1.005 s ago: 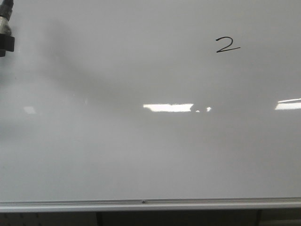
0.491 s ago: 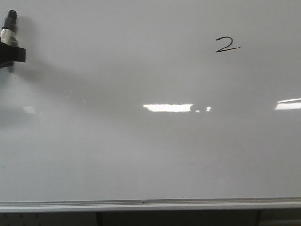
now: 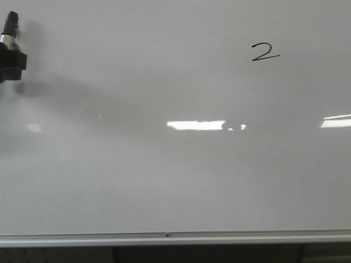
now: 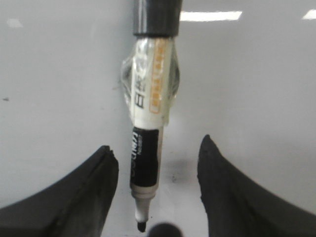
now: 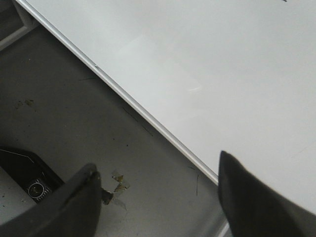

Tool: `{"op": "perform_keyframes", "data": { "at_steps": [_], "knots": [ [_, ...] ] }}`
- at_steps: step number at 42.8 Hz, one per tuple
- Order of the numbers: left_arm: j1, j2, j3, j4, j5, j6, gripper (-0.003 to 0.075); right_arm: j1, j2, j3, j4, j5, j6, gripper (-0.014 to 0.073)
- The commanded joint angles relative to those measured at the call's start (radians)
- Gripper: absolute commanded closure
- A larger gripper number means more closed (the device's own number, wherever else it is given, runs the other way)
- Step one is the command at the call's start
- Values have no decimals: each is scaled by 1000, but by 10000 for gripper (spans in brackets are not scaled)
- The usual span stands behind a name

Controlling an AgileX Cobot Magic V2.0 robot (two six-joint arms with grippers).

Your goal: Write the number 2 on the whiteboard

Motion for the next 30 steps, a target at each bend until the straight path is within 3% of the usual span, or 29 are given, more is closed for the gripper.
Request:
{"op": "perform_keyframes", "data": {
  "at_steps": [1,7,17,24,30],
  "knots": [
    [-6,-123,-31,-1,13,-3,342,-7,-4,-31,11,-60,2,77],
    [-6,-281,-83,50,266,-3,342,-7,-4,-31,11,-61,19,77],
    [-6,-479,-262,103,789,-3,342,-9,-13,-33,-19,-59,246,77],
    [-6,-585,-329,103,971,-3,352,-9,-31,-33,-84,-57,405,77],
    [-6,-676,-329,103,1071,-3,354,-9,-72,-33,-93,-33,435,77]
  ]
}}
